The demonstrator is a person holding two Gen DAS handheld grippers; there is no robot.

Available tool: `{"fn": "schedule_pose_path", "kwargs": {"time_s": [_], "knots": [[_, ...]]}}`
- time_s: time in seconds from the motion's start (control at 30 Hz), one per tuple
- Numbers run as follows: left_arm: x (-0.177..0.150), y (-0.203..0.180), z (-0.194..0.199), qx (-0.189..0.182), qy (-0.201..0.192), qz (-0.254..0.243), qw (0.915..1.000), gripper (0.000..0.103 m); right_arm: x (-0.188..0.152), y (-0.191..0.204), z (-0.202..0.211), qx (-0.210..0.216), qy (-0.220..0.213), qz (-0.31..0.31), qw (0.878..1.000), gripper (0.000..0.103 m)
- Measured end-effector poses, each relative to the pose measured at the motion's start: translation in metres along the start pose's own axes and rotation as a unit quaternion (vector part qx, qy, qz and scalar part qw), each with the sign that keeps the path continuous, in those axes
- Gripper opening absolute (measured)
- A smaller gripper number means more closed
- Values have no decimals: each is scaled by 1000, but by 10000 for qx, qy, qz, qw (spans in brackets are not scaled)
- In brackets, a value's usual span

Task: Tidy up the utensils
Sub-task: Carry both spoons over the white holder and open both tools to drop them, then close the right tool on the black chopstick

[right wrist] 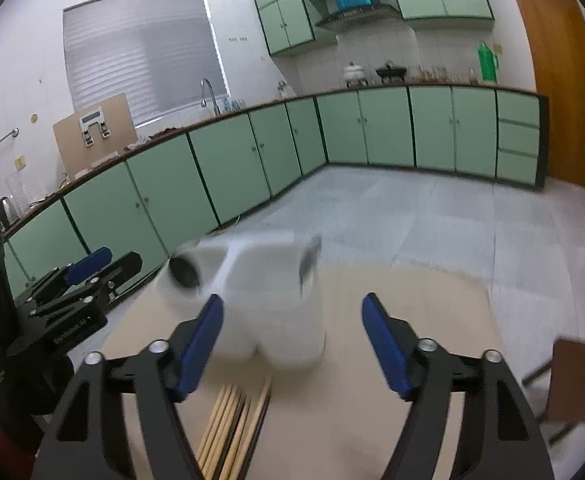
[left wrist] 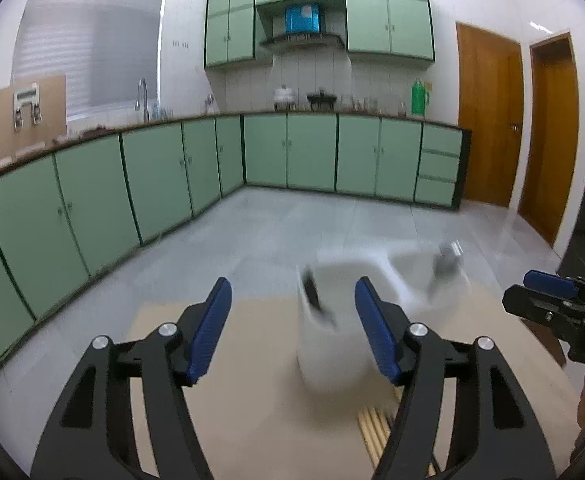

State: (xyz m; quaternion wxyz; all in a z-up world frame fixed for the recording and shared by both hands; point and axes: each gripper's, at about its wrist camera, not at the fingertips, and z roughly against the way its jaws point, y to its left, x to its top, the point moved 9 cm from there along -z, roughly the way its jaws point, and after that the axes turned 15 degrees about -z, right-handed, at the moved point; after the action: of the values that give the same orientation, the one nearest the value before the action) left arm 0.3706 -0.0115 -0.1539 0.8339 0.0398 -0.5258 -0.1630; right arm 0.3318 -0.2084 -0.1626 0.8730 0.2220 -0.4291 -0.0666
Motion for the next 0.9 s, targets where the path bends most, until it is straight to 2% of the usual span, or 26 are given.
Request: {"fn": "schedule_pose_path", "kwargs": {"time_s": [0.17,0.3,0.47,0.67,0.8,0.9], "knots": [[-67,-21,36,-292,677,44,9973,65,-66,-8,28,-223,457,47,9987,75],[-128,-38,63,-453,1304,81,9904,66,-116,-16,44,-374,829,-45,9958,75],[-176,-50,85,-517,1801,40,9823,66,-158,-12,57,-475,1135,-31,9924,74],[-201,-57,96,-514,2115,115,9760,66,-192,-4,60,-594,1299,417,9889,73],[-201,-57,100,-509,2094,153,9764,67,-203,0,57,-723,1323,779,9855,70],[-199,-63,102,-528,2083,115,9766,67,-210,-7,56,-839,1385,782,9837,68]]}}
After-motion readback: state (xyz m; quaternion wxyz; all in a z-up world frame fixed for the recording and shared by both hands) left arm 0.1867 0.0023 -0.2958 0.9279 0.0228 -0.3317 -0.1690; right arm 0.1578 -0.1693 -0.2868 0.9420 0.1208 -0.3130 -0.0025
